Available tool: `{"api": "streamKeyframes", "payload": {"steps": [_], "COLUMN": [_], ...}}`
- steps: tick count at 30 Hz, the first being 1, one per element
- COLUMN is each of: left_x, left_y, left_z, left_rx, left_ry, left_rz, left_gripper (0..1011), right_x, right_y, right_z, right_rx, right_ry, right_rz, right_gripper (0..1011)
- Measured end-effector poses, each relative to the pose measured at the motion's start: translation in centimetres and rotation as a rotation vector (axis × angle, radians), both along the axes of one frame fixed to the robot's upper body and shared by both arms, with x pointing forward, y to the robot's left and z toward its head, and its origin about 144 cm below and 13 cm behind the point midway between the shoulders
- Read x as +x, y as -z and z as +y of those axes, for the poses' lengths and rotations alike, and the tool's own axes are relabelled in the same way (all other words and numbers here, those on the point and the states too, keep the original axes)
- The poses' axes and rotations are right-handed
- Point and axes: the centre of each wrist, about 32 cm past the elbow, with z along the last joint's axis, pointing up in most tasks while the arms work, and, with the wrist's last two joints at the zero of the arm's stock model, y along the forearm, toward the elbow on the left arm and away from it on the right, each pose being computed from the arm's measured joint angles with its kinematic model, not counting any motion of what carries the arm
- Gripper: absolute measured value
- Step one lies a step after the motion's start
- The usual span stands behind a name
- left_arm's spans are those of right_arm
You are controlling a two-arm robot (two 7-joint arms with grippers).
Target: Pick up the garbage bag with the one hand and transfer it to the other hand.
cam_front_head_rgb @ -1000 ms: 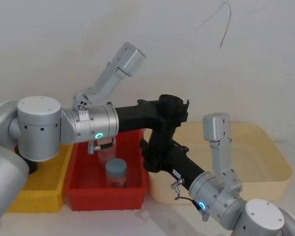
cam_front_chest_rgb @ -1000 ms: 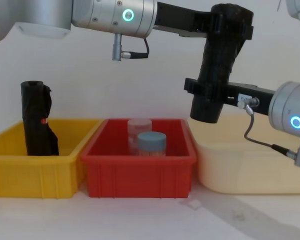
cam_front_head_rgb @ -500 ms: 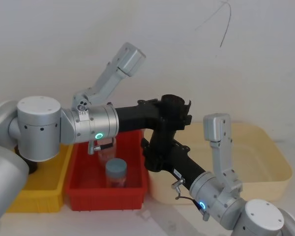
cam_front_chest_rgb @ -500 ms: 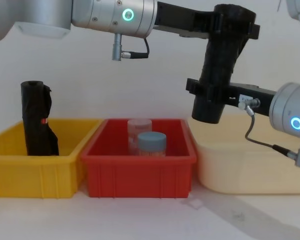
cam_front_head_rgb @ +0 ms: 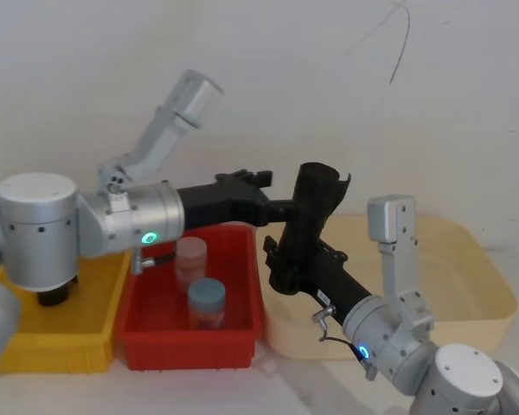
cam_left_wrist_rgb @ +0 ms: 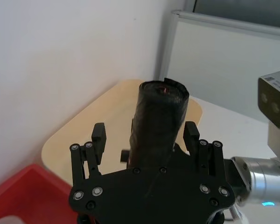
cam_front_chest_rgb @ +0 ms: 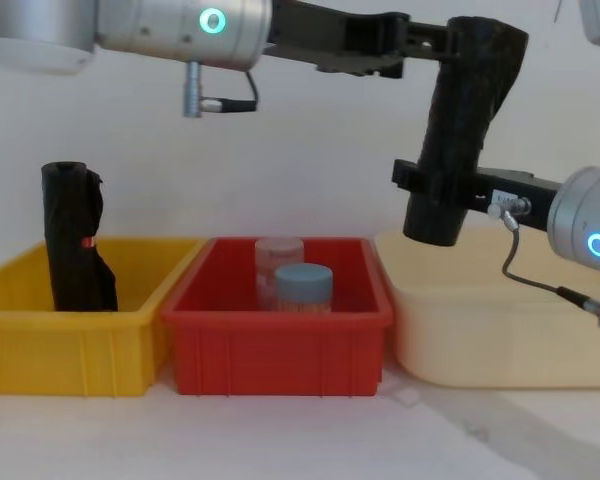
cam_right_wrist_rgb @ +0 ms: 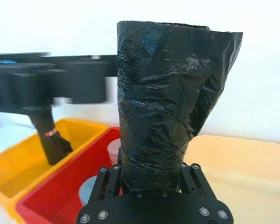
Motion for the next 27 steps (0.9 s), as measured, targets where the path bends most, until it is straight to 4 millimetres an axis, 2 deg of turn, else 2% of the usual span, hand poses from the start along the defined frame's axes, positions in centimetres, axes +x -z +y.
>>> {"api": "streamKeyframes", "payload": {"steps": [9,23,24,27], "left_x": [-1.2,-3.5,-3.6,-4.0], "left_y": [0.1,2.4,2.5,2.8], "left_z": [2.4,6.8,7.0,7.6], "left_rx": [-0.036,-0.054,-0.054,-0.052], "left_ry": [-0.061,-0.204,-0.210,-0.230], "left_rz": [0.041,0.124,0.128,0.138], "left_gripper": [1001,1001,1001,1001], "right_x": [1.2,3.0,3.1,3.3], "right_y": [0.0,0.6,0.6,0.7], "right_z": [-0.2,-0.5,-0.6,-0.7], "right_rx": [-0.018,-0.071,-0.072,-0.076], "right_ry": [0.056,0.154,0.158,0.176], "right_rz": [0.008,0.072,0.075,0.084], "right_gripper": [507,509,514,639]}}
